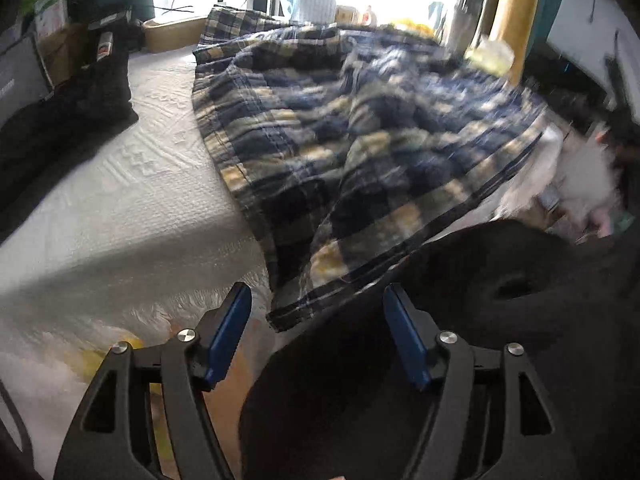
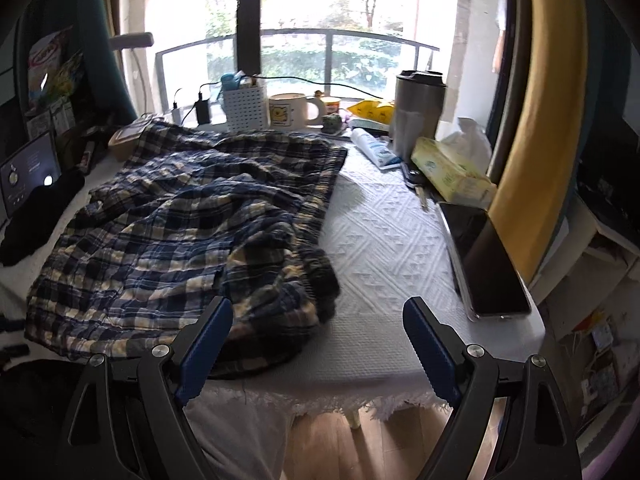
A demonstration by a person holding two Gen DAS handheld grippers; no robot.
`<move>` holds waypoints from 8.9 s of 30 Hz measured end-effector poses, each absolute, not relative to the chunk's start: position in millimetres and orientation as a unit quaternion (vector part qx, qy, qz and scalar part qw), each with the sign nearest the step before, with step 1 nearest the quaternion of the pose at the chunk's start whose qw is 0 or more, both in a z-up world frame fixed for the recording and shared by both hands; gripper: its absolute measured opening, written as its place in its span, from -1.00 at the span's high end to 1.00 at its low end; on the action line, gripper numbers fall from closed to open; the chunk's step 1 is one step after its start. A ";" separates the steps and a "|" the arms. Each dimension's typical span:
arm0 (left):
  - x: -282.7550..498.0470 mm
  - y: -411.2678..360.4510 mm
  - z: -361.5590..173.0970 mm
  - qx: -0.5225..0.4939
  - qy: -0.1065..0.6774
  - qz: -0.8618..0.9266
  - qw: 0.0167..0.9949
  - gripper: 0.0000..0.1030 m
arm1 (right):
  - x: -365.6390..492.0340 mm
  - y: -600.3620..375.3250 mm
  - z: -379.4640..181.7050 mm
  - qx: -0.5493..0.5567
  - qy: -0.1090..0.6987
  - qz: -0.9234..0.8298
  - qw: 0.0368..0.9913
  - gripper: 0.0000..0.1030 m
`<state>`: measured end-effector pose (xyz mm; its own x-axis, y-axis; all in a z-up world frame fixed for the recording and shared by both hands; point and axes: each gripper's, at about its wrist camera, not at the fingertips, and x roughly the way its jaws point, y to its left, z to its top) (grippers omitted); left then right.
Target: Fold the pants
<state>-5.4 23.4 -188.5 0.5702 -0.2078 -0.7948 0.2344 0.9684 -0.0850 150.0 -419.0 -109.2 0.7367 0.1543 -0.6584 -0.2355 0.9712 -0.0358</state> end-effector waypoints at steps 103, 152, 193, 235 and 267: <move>352.9 57.6 -21.5 0.086 0.236 -0.072 0.965 0.98 | 422.8 -367.0 -85.9 -0.045 0.318 0.120 0.939 0.54; 259.8 97.2 -145.2 -0.120 0.430 -0.070 0.892 0.95 | 368.2 -377.0 -166.3 0.195 0.408 0.117 0.884 -0.75; 240.4 77.9 -127.2 -0.062 0.444 -0.069 0.891 0.89 | 303.7 -388.8 -99.4 0.135 0.343 0.117 0.922 0.50; 252.2 14.6 -146.7 0.063 0.480 -0.127 0.866 -0.02 | 323.0 -339.2 -162.0 0.037 0.437 0.193 0.878 -0.39; 375.6 106.9 -141.3 -0.104 0.486 -0.097 0.862 0.00 | 364.9 -352.0 -116.2 0.016 0.392 0.156 0.906 -0.50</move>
<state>375.6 106.9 -141.3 0.5087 -0.2683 -0.8181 0.0652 0.9595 -0.2741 364.9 -352.0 -116.2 0.6431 0.2958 -0.7063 -0.2709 0.9506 0.1515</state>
